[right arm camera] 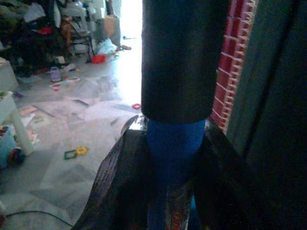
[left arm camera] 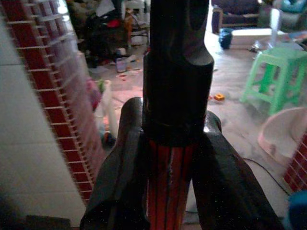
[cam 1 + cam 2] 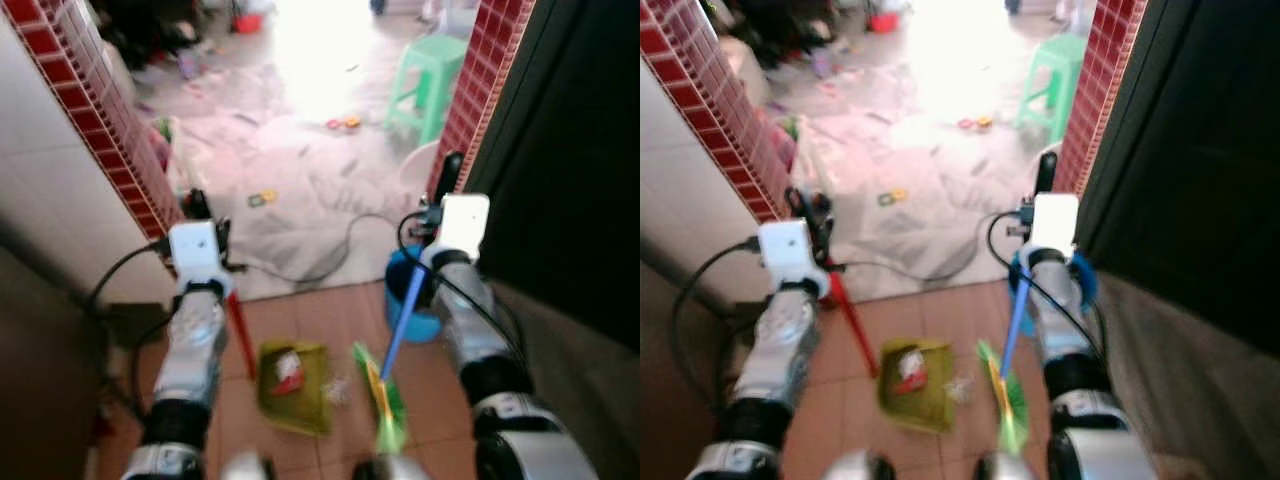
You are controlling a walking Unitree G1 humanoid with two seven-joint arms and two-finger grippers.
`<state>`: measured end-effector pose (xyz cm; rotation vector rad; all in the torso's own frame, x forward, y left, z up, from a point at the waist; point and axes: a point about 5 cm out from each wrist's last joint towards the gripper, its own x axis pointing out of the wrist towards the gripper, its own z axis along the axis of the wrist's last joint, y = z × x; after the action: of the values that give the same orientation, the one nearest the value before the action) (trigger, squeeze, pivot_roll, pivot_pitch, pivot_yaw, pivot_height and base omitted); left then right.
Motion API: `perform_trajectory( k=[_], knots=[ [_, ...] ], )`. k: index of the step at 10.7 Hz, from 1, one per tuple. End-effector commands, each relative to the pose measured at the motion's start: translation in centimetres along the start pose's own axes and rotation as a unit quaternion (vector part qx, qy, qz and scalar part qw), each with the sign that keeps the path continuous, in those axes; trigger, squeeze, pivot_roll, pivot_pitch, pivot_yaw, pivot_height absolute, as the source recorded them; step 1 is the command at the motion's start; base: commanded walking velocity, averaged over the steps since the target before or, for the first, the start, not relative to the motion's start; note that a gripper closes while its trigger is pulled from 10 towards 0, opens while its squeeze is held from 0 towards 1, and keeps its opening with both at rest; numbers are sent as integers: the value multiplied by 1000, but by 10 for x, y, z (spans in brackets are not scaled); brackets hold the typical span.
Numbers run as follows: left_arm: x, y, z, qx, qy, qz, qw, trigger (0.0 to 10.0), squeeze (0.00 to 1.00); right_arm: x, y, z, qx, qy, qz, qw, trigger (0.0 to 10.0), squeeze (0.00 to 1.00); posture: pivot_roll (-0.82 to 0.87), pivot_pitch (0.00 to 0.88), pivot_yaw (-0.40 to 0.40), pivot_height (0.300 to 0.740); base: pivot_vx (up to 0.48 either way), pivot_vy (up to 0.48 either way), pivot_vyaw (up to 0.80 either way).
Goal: Sweep floor
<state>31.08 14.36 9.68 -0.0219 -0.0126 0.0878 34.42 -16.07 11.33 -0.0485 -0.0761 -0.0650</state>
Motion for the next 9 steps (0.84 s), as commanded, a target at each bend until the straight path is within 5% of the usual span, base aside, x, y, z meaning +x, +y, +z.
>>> perform_trajectory(
  k=[1,6,9],
  knots=[
    [5,-1,14,-9,-29,-1,1000,10000,0,0,-7,6,-10,-16,-13,1000,10000,0,-110,0,62,740,0,0,0],
    [13,13,16,-30,-19,21,999,10000,0,2,-14,12,0,-22,-27,999,10000,0,-131,0,100,740,0,0,0],
    [17,11,20,12,-34,20,999,10000,0,6,-16,15,1,-21,-28,999,10000,0,-141,0,100,740,0,0,0]
  ],
)
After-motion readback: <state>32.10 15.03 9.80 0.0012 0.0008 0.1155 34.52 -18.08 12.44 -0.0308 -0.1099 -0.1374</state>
